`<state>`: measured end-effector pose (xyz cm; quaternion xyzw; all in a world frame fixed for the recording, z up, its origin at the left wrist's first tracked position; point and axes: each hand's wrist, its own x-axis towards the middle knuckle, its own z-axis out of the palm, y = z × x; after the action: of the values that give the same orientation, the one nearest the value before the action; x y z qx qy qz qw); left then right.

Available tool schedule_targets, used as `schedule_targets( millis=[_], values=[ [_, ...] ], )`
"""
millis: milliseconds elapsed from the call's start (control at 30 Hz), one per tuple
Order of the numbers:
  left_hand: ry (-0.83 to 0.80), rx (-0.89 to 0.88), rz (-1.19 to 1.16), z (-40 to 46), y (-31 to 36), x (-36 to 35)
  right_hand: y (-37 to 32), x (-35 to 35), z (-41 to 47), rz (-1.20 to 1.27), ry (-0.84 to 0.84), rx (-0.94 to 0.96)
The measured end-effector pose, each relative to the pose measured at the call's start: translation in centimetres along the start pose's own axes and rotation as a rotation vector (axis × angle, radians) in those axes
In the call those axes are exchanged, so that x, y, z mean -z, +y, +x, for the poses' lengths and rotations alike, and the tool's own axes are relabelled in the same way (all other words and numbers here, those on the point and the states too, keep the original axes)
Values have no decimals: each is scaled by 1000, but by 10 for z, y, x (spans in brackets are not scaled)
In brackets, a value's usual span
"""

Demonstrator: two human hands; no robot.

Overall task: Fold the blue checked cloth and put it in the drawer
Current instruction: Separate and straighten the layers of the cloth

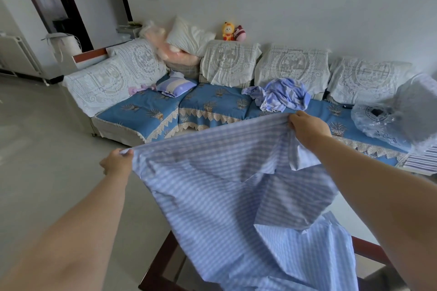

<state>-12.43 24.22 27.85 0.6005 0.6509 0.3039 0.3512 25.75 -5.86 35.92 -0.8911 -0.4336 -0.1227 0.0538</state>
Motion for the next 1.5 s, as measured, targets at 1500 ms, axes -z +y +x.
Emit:
schedule_targets(
  millis=[1500],
  values=[
    [-622,-818,32,-147,161,-71,-135,14,-29,1255,102,-74]
  ],
)
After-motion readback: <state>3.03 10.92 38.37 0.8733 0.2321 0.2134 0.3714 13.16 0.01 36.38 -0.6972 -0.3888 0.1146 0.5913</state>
